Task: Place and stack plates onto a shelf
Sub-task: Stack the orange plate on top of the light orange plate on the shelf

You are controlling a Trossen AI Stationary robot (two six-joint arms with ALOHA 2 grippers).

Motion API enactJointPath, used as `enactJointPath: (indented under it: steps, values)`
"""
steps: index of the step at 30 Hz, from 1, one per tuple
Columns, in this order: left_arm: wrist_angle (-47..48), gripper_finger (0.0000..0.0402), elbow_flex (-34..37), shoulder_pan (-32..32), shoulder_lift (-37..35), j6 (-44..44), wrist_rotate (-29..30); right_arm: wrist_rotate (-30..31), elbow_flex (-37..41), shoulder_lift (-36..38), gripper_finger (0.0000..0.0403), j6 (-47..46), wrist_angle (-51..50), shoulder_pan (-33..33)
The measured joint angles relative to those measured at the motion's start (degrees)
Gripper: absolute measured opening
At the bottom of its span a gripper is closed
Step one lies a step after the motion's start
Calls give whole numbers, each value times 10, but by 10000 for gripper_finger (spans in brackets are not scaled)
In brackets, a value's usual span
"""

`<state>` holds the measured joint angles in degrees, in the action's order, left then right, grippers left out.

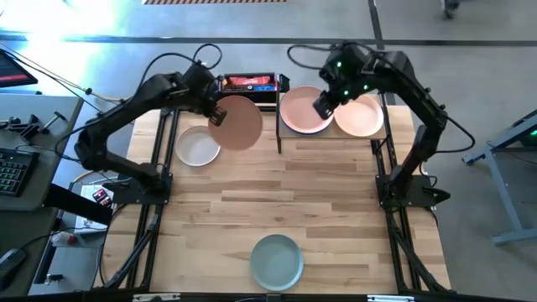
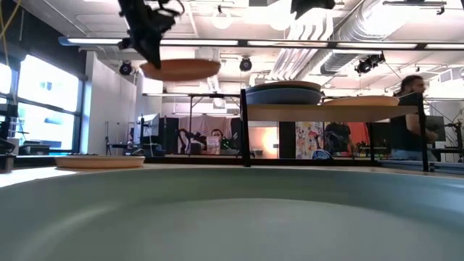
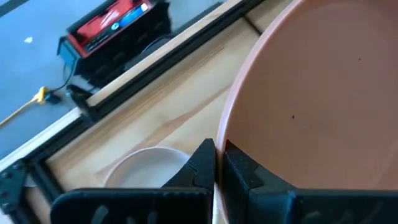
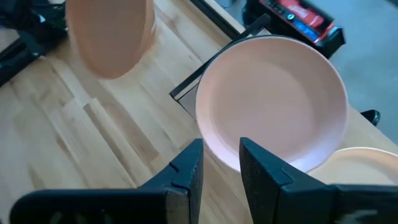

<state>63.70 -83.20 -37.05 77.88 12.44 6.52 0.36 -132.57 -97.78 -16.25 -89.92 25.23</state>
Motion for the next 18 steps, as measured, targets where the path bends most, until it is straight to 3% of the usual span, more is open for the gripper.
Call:
enactJointPath:
  steps: [9, 18]
  values:
    - [-2, 0, 0, 101, -26, 41, 40, 146, 0, -9, 83, -95, 32, -126]
    - [-27, 0, 0, 189, -21, 90, 90, 210, 0, -59, 83, -163, 47, -206]
